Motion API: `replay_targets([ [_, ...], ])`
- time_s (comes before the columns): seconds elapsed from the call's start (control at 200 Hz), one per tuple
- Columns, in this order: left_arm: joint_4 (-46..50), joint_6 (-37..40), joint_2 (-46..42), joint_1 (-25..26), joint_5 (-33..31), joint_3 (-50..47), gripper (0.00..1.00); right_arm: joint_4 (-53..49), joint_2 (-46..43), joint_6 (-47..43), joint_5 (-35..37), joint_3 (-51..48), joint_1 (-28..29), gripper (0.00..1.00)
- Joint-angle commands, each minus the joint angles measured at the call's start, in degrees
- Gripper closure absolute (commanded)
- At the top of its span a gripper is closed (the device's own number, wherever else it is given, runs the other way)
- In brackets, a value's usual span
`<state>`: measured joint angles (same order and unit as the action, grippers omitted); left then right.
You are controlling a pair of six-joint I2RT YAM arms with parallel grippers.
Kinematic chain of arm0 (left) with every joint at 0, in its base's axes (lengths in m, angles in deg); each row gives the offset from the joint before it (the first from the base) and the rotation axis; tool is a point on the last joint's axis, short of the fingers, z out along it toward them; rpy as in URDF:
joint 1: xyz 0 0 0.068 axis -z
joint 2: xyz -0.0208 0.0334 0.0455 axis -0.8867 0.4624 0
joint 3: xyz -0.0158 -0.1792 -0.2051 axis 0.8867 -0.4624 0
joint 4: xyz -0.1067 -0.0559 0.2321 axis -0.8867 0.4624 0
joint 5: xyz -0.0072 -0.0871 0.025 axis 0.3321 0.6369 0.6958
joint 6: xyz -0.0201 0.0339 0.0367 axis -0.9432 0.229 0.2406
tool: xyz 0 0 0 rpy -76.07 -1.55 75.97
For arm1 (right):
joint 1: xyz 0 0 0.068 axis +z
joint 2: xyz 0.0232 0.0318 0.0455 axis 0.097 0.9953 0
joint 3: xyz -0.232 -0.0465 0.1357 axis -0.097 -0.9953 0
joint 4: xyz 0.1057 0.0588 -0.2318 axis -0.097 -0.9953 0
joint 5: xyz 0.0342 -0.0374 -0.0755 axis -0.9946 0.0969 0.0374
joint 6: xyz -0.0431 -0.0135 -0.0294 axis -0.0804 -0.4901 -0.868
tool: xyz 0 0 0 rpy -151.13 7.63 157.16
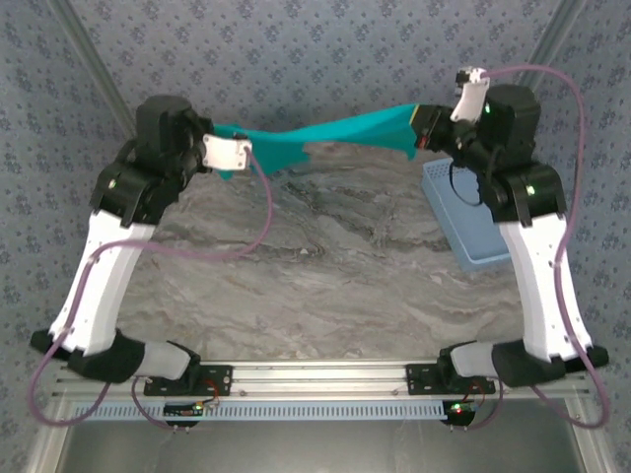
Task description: Fold the inside-out t-shirt
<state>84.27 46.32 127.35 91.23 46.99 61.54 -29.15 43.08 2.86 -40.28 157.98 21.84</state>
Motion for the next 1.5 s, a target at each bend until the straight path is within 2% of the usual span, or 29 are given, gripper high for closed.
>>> replay_targets([
  [0.0, 0.15, 3.66, -6.62, 3.75, -1.4, -2.27, 1.0, -2.62, -7.24, -0.31, 4.26, -1.61, 3.34, 1.0],
  [0.145, 5.88, 5.12, -10.21, 9.5, -1.2, -0.59, 1.0, -2.98, -12.7, 2.83, 5.7, -3.34, 6.79, 1.0],
  [0.23, 7.12, 6.53, -9.57, 9.59, -1.67, 0.16, 1.0, -3.0, -13.25, 3.8, 7.86, -4.21, 7.19, 1.0],
  [0.325, 8.72, 6.98, -6.22, 6.61, -1.76, 1.31, 1.0, -3.96, -11.17, 4.01, 10.01, -4.51, 6.94, 1.0],
  [0.405, 9.01, 6.69, -2.74, 1.48, 2.21, 1.49, 1.0, -5.44, -7.57, 4.13, 9.82, -4.58, 5.21, 1.0],
  [0.555, 8.7, 4.77, 6.97, -6.89, 9.95, 1.15, 1.0, -1.74, 0.8, 6.25, 2.48, -9.69, -1.65, 1.0],
  [0.69, 7.73, 2.82, 19.67, -10.23, 15.71, 1.49, 1.0, 4.42, 12.12, 7.69, -2.82, -15.14, -5.57, 1.0],
  [0.795, 5.49, 1.0, 31.07, -12.15, 20.76, 3.21, 1.0, 5.26, 25.28, 6.77, -5.42, -12.24, -6.99, 1.0],
  [0.83, 3.21, -0.04, 35.64, -12.86, 22.67, 3.87, 0.93, 4.77, 29.9, 6.77, -5.04, -10.12, -7.45, 1.0],
  [0.86, -0.38, -1.5, 39.3, -13.33, 23.52, 4.4, 0.76, 4.78, 33.71, 6.47, -4.49, -8.34, -7.73, 1.0],
  [0.875, -2.6, -3.01, 41.04, -13.57, 23.73, 4.7, 0.69, 4.6, 35.51, 6.42, -4.16, -7.46, -7.87, 0.94],
  [0.905, -5.69, -5.5, 44.45, -13.86, 23.94, 5.82, 0.56, 4.08, 39.0, 6.3, -3.94, -5.29, -8.19, 0.74],
  [0.92, -6.49, -6.33, 46.63, -14.02, 24.08, 6.9, 0.53, 4.0, 40.6, 6.06, -3.85, -4.23, -8.31, 0.68],
  [0.964, -9.34, -10.14, 51.59, -14.62, 24.62, 10.91, 0.51, 2.96, 44.53, 5.76, -3.29, -1.08, -8.48, 0.63],
  [1.009, -12.8, -17.83, 55.53, -15.33, 23.9, 16.09, 0.44, 1.71, 47.25, 6.54, -2.68, 1.45, -8.67, 0.6],
  [1.034, -13.2, -22.25, 57.5, -15.77, 23.48, 19.21, 0.3, 1.72, 47.97, 6.95, -2.59, 2.0, -8.78, 0.58],
  [1.039, -13.11, -23.07, 57.85, -15.85, 23.46, 19.98, 0.25, 1.73, 48.02, 7.08, -2.56, 1.99, -8.75, 0.57],
  [1.049, -12.67, -24.64, 58.47, -16.03, 23.45, 21.49, 0.09, 1.88, 48.16, 7.28, -2.49, 1.99, -8.77, 0.56],
  [1.064, -11.66, -26.68, 59.6, -16.37, 23.61, 23.68, 0.01, 1.96, 48.3, 7.48, -2.14, 1.88, -8.74, 0.54],
  [1.144, -5.14, -34.89, 62.73, -17.57, 24.74, 32.76, 0.0, 2.3, 47.23, 6.56, -0.43, -0.06, -8.04, 0.53],
  [1.254, -4.45, -49.87, 61.25, -18.26, 19.06, 33.22, 0.0, 3.0, 43.59, 4.31, 1.87, -6.17, -5.11, 0.52],
  [1.334, -2.36, -66.24, 59.42, -18.39, 12.34, 32.91, 0.0, 4.73, 40.64, 3.85, 0.9, -12.37, -3.05, 0.51],
  [1.409, 4.3, -84.07, 57.36, -19.5, 9.81, 32.75, 0.0, 5.89, 38.15, 3.57, -0.29, -17.33, -0.96, 0.51],
  [1.444, 7.61, -92.08, 56.12, -20.59, 11.79, 31.72, 0.0, 6.06, 37.08, 3.09, -0.49, -19.34, 0.01, 0.51],
  [1.494, 10.04, -103.06, 53.44, -22.61, 18.44, 26.8, 0.0, 6.02, 35.75, 2.36, 0.2, -21.92, 1.42, 0.51],
])
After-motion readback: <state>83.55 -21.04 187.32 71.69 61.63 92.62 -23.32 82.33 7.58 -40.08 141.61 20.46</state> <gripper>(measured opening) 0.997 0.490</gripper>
